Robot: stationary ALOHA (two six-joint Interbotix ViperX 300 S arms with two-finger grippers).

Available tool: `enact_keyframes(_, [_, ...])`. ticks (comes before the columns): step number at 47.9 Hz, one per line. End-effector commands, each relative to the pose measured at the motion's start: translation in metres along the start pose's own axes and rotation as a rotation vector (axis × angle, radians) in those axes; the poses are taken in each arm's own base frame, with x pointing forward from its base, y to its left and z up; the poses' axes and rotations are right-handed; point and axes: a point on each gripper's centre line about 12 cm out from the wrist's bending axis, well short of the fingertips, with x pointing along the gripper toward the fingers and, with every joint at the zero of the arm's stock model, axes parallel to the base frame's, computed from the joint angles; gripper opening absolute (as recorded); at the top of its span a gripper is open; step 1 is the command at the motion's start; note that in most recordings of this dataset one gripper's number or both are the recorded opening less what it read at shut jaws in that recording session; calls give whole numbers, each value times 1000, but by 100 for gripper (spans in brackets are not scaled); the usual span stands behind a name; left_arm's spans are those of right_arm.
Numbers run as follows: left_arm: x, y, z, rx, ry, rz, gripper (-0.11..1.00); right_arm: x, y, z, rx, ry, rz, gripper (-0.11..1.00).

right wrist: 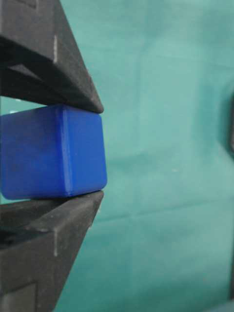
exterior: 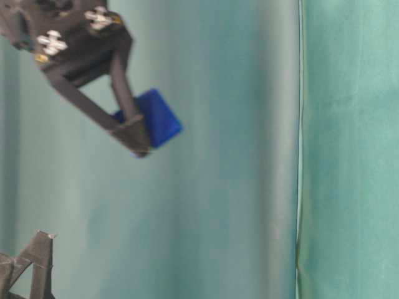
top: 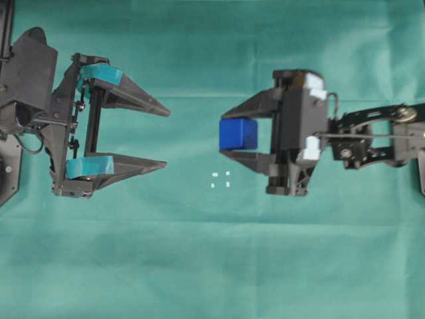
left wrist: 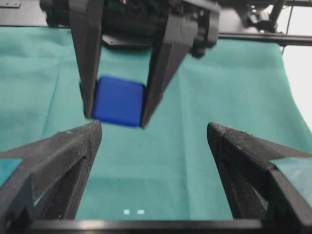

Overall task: Handover the blue block to the right arm after grasping it with the left arm, then place it in the designated position.
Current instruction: 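Carry the blue cube with the right gripper toward the table center, then lower the blue cube onto the table with the right gripper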

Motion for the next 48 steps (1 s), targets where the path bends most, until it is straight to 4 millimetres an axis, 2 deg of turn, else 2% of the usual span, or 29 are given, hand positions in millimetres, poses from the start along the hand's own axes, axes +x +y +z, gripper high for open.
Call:
enact_keyframes(1, [-2,0,11,1,-31,2,100,5,5,2,9,-8,23,52])
enact_keyframes(31, [-2,0,10,1,-29,2,100,85,17,-62,60,136,100,52])
enact_keyframes(48, [-2,0,10,4,-29,2,100,113,18,-87,72,190,113,52])
